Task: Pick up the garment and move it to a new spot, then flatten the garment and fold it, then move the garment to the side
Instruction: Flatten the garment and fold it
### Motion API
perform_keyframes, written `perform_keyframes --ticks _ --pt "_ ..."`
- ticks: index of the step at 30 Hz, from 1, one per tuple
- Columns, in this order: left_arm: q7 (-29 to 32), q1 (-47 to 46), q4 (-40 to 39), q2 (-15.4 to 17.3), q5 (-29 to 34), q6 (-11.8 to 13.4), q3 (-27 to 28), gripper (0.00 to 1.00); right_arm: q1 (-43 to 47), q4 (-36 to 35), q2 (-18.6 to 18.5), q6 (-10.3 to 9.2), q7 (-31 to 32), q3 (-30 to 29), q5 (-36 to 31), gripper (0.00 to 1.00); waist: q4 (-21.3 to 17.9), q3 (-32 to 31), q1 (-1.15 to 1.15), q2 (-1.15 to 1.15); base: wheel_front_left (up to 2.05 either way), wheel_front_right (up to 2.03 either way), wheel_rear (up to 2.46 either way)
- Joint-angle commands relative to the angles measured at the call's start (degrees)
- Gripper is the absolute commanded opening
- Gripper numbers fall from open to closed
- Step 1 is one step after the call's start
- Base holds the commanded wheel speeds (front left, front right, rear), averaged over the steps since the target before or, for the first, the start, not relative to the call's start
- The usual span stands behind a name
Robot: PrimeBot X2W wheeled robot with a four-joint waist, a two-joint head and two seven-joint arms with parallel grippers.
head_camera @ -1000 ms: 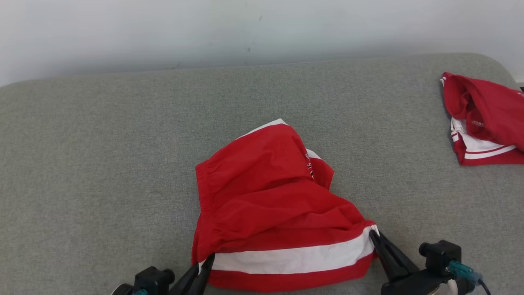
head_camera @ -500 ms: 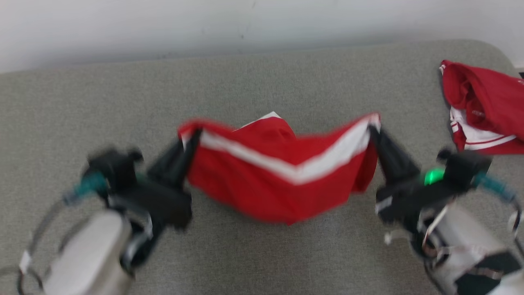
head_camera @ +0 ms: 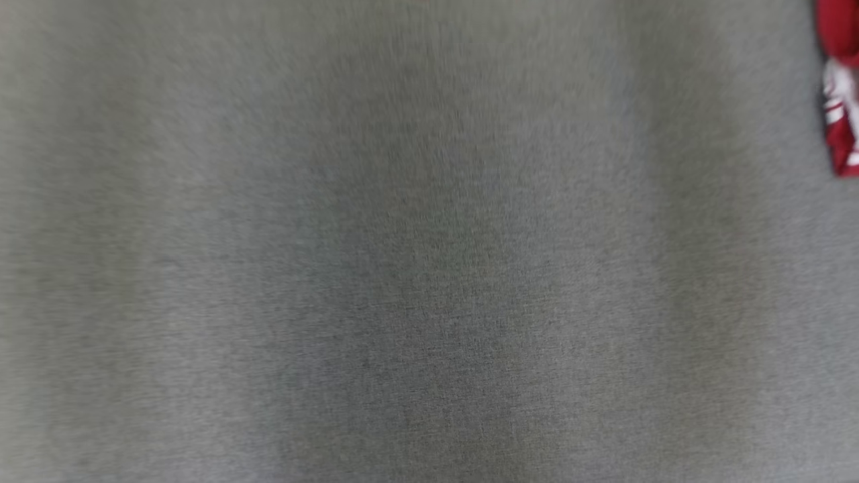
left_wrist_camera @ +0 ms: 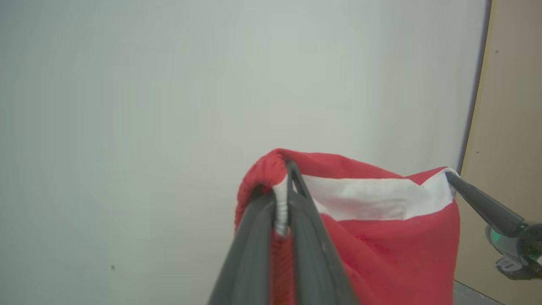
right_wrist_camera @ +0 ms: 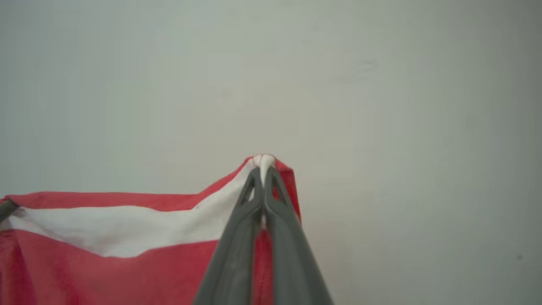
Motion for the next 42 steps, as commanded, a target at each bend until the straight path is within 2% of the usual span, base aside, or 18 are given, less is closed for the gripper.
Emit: perform_keyframes --ticks 1,9,16,21,26,30,31,35,38,42 --pt "-0.7 -4.7 2.7 -0.6 0.3 0.1 0.5 0.0 -4.8 2.3 0.5 -0.15 0.3 0.4 -1.7 0.0 -2.4 12.8 -0.03 -0.01 0.0 0.0 0.0" --pt "-2.9 -23.0 16.3 -2.3 -0.3 0.1 0.0 0.0 -25.3 16.7 4.0 -0.15 0.0 -2.3 -4.7 0.0 -2.7 14.9 -0.03 -0.01 0.0 0.0 0.0" --pt "-7.0 -27.1 22.7 -2.5 -1.1 0.1 -1.2 0.0 -31.7 24.6 5.2 -0.15 -1.8 -1.5 -6.6 0.0 -2.0 17.2 -0.03 -0.01 0.0 0.0 0.0" --pt "-8.0 -26.5 23.3 -2.7 -3.5 0.1 -3.5 0.0 -31.6 26.8 5.1 -0.15 -2.4 0.5 -6.3 0.0 -1.3 18.8 -0.03 -0.01 0.0 0.0 0.0" --pt "-10.0 -21.4 20.7 -1.7 -6.8 0.1 -7.0 0.0 -27.4 25.4 4.0 -0.15 -2.4 4.1 -4.7 0.0 -0.5 19.0 -0.03 -0.01 0.0 0.0 0.0" --pt "-12.5 -13.1 16.0 2.5 -9.4 0.1 -9.4 0.0 -19.1 20.7 4.5 -0.15 -4.2 6.1 -0.2 0.0 -1.8 17.0 -0.03 -0.01 0.0 0.0 0.0" --pt "-12.5 -13.1 16.0 2.5 -9.4 0.1 -9.4 0.0 -19.1 20.7 4.5 -0.15 -4.2 6.1 -0.2 0.0 -1.8 17.0 -0.03 -0.01 0.0 0.0 0.0" --pt "-15.1 -0.6 9.4 6.8 -11.9 0.1 -11.2 0.0 -7.4 12.9 2.0 -0.15 -5.8 9.4 3.9 0.0 -2.7 13.8 -0.03 -0.01 0.0 0.0 0.0" --pt "-17.0 11.1 3.7 9.1 -13.3 0.2 -10.1 0.0 3.1 6.4 -0.6 -0.15 -6.5 12.1 6.5 0.0 -2.9 10.3 -0.03 -0.01 0.0 0.0 0.0" --pt "-17.7 26.3 -6.4 10.8 -12.2 3.9 -7.8 0.0 16.8 -1.6 -4.7 -0.15 -6.8 14.1 10.3 0.0 -3.2 5.7 -0.03 -0.01 0.0 0.0 0.0"
